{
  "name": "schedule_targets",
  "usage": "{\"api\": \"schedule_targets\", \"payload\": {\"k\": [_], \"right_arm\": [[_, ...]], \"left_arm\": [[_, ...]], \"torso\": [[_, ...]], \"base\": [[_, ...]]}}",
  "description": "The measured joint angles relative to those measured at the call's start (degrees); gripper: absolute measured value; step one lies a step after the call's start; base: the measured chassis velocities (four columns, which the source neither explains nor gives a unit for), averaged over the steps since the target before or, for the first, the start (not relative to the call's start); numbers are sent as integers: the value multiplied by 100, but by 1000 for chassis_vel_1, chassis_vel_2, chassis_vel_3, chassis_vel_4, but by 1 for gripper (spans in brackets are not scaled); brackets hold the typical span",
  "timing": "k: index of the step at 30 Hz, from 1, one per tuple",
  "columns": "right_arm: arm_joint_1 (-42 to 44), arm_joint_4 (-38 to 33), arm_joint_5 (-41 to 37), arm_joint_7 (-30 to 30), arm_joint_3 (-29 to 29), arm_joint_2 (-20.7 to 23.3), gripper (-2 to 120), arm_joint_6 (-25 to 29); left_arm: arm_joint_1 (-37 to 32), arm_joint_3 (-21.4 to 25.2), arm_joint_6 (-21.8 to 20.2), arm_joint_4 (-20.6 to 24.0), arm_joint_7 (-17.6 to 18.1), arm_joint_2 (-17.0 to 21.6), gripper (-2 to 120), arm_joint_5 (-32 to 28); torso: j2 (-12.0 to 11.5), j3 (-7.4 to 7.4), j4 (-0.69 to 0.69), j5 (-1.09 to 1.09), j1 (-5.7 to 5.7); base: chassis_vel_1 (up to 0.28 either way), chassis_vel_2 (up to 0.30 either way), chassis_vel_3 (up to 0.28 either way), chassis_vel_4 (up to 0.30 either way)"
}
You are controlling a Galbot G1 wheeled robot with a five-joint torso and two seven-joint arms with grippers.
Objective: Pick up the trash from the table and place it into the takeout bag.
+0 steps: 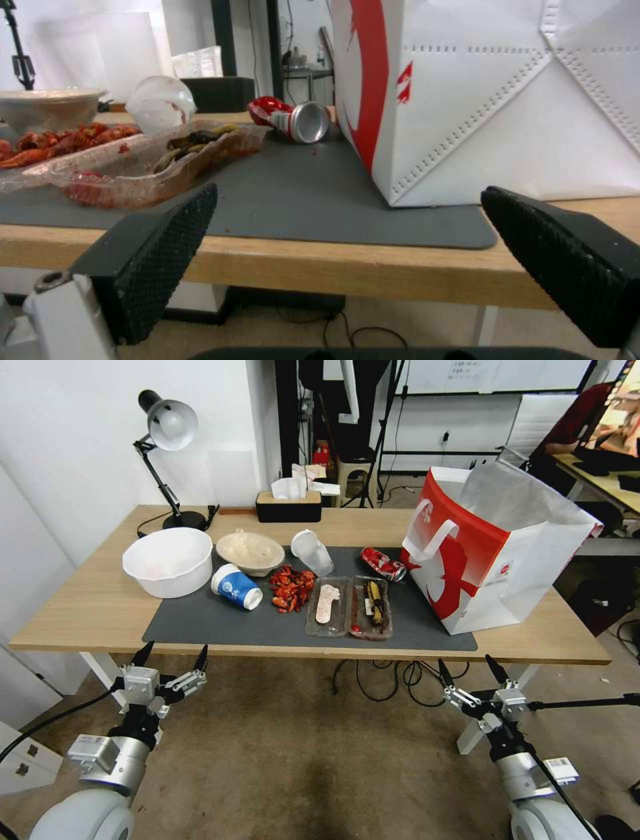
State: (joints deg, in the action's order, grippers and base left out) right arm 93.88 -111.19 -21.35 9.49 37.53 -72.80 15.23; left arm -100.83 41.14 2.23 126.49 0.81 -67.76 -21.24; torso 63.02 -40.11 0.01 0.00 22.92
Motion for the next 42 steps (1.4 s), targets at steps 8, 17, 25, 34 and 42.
{"api": "schedule_targets", "payload": {"k": [8, 17, 25, 34, 42], "right_arm": [[-140, 105, 85, 8, -146, -18, 100, -65], [-144, 42, 110, 9, -160, -94, 100, -112], [-160, -256, 81, -31, -209, -52, 100, -266], [-989, -689, -234, -49, -847, 471, 100, -860], [-2234, -647, -527, -186, -2102, 898, 100, -1466]], "left_arm": [[-33, 22, 21, -49, -20, -45, 100, 13], [-22, 20, 24, -69, -47, -63, 100, 19], [37, -4, 11, -87, -50, -15, 100, 26], [66, -57, 6, -90, -50, -46, 100, 55], [9, -37, 5, 27, -42, -58, 100, 101]], "torso": [[0, 0, 0, 0, 0], [0, 0, -1, 0, 0], [0, 0, -2, 0, 0], [0, 0, 0, 0, 0], [0, 0, 0, 1, 1]], "base": [[0, 0, 0, 0], [0, 0, 0, 0], [0, 0, 0, 0], [0, 0, 0, 0], [0, 0, 0, 0]]}}
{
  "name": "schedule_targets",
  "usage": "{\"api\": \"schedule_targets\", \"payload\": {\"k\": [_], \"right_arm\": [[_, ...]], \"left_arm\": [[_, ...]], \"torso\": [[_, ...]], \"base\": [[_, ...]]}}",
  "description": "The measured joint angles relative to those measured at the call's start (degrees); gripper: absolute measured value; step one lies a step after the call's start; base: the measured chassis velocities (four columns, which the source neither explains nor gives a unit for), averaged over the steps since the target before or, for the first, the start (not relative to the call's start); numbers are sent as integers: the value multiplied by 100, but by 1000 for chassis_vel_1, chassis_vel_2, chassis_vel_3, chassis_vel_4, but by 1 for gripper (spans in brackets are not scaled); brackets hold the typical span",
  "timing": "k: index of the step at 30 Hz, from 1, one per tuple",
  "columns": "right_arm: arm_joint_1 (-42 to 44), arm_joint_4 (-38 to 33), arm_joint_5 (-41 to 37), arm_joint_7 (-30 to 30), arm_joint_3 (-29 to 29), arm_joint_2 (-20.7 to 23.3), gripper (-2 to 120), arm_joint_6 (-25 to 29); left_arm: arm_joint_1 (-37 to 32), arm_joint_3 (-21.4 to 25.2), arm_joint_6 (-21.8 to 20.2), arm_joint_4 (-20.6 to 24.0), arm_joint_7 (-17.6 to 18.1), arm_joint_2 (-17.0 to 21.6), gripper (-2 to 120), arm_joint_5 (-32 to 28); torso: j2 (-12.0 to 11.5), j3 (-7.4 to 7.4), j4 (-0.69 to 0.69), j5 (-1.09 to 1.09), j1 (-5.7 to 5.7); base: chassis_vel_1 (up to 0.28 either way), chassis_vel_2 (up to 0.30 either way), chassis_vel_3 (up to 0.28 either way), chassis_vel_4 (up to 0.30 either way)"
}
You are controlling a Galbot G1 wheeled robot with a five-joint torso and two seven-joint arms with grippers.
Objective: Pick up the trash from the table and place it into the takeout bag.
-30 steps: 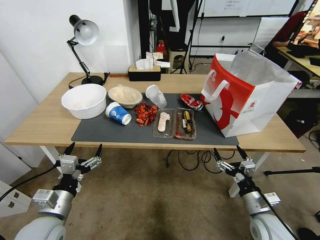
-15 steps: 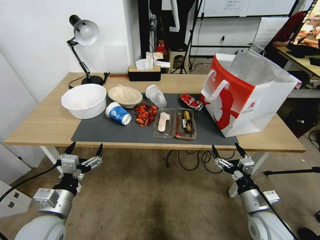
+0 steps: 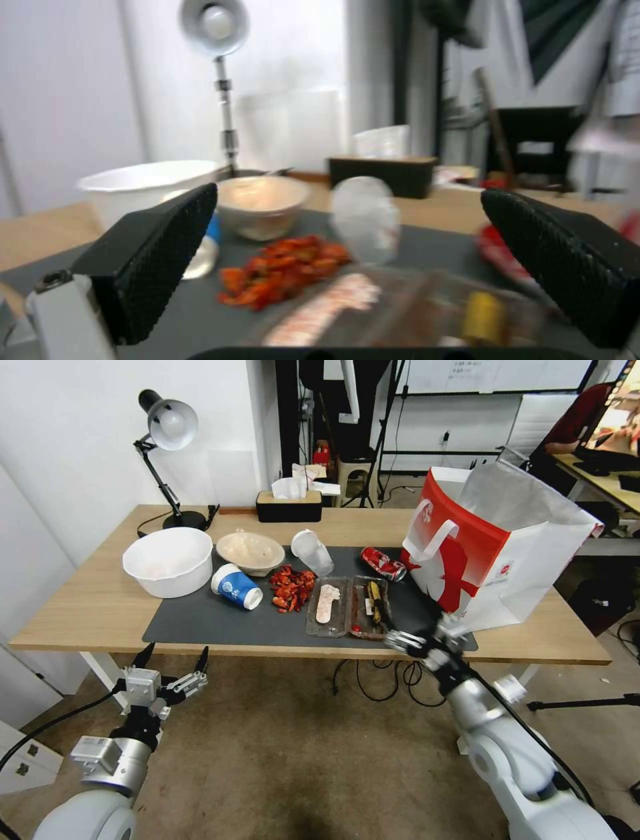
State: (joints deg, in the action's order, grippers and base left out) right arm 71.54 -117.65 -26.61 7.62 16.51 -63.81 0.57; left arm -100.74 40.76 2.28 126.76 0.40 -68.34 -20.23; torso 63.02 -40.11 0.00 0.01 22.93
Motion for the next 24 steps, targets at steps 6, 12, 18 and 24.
{"api": "schedule_targets", "payload": {"k": [6, 12, 18, 24], "right_arm": [[-1208, 374, -240, -662, -834, 70, 100, -612], [-2110, 627, -537, -1372, -1307, 89, 100, -1330], [-2841, 1080, -971, -2326, -1684, 40, 100, -1933], [-3384, 1565, -1261, -2940, -1820, -33, 100, -2415]], "left_arm": [[-68, 83, -4, 29, 14, 6, 100, 3], [-102, 108, -6, 46, 20, -10, 100, 13], [-112, 114, -8, 48, 25, -23, 100, 19], [-100, 118, -8, 27, 27, -6, 100, 20]], "torso": [[0, 0, 0, -2, 0], [0, 0, 0, -2, 0], [0, 0, 0, -1, 0], [0, 0, 0, -1, 0]], "base": [[0, 0, 0, 0], [0, 0, 0, 0], [0, 0, 0, 0], [0, 0, 0, 0]]}}
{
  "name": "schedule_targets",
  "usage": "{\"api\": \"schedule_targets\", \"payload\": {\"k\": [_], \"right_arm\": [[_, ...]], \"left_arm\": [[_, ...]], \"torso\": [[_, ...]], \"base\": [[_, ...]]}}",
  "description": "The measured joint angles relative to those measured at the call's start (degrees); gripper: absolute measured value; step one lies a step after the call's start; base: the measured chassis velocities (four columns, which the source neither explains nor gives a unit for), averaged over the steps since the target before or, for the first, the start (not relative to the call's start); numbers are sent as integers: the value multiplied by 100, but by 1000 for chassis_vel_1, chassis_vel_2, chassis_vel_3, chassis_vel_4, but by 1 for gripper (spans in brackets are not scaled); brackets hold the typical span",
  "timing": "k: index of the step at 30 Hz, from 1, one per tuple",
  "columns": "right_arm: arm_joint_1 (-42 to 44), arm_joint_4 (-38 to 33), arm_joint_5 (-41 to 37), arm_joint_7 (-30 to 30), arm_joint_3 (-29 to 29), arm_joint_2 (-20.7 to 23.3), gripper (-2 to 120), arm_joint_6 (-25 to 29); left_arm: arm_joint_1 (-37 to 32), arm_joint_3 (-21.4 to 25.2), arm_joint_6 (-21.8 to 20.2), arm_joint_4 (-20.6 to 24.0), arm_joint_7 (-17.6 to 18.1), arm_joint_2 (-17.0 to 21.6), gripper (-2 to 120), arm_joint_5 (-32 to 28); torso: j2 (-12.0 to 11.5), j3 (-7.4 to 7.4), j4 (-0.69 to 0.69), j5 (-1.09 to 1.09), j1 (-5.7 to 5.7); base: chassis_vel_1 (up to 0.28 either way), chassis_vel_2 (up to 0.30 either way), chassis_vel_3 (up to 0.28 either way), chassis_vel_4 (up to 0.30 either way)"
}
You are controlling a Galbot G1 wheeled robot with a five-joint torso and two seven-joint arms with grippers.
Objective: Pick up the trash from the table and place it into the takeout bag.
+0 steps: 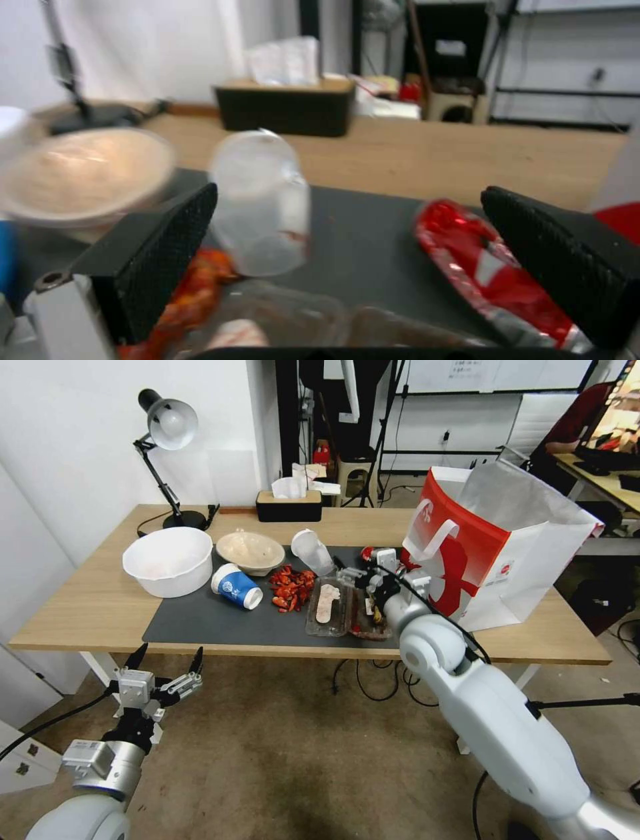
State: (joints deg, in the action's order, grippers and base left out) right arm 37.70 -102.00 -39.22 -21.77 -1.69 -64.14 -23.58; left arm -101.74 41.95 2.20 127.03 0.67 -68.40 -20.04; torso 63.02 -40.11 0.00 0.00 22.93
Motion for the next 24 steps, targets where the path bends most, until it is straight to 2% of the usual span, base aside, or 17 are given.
{"api": "schedule_targets", "payload": {"k": [3, 14, 24], "right_arm": [[-305, 353, -32, -99, -106, -46, 100, -272], [-946, 1220, -83, -123, -235, -241, 100, -646], [-1161, 1777, -211, -99, -233, -301, 100, -904]], "left_arm": [[18, 5, -2, -26, 1, 12, 100, 2], [39, -7, -2, -52, -3, -5, 100, 7], [52, -12, 0, -78, -5, 16, 100, 2]], "torso": [[0, 0, 0, 0, 0], [1, 0, 0, 0, -1], [1, 1, 0, 0, -1]], "base": [[0, 0, 0, 0], [0, 0, 0, 0], [0, 0, 0, 0]]}}
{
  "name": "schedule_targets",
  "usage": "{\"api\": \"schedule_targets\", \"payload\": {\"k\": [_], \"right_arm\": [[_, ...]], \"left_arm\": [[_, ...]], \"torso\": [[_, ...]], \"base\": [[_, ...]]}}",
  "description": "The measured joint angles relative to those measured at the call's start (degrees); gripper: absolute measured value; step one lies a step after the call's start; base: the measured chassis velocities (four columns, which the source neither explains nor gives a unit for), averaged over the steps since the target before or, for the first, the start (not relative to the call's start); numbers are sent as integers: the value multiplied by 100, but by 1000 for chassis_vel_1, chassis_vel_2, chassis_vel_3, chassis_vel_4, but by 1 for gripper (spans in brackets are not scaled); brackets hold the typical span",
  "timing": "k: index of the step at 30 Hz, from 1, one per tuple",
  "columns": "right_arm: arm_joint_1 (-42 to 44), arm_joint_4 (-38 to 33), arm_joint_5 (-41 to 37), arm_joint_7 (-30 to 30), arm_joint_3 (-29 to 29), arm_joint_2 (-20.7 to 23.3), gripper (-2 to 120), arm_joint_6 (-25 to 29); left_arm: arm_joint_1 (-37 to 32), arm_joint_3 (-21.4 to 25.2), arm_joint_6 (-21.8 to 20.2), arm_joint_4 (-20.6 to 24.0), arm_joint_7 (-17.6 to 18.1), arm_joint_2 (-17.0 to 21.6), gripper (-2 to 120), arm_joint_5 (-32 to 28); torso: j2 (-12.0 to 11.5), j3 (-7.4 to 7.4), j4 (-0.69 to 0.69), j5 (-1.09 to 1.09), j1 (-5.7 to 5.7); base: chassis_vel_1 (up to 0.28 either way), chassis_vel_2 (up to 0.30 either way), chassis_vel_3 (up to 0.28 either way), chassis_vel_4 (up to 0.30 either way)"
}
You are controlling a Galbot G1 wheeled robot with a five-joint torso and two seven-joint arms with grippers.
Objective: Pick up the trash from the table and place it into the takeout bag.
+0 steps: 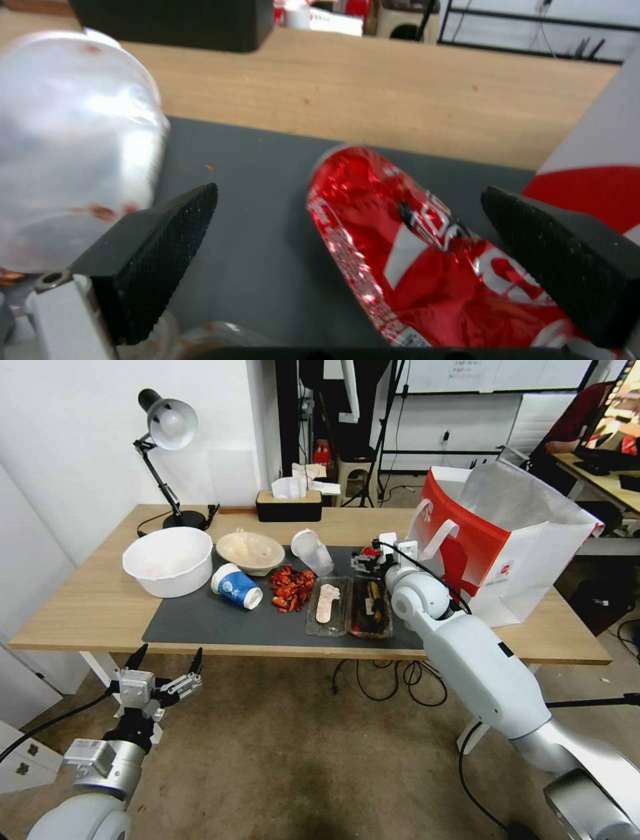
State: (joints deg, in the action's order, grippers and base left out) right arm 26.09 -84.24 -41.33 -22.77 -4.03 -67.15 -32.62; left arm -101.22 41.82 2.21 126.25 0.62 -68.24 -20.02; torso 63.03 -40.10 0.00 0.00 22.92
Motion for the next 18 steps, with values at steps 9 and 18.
{"api": "schedule_targets", "payload": {"k": [9, 18], "right_arm": [[-58, 433, -56, 36, 73, -38, 100, -246], [-124, 710, -11, 121, 85, -30, 100, -266]], "left_arm": [[3, 9, 4, -11, 4, 24, 100, -16], [2, 8, 17, -15, 9, 25, 100, -20]], "torso": [[0, 0, 0, 0, 0], [0, 0, 0, 0, -1]], "base": [[0, 0, 0, 0], [0, 0, 0, 0]]}}
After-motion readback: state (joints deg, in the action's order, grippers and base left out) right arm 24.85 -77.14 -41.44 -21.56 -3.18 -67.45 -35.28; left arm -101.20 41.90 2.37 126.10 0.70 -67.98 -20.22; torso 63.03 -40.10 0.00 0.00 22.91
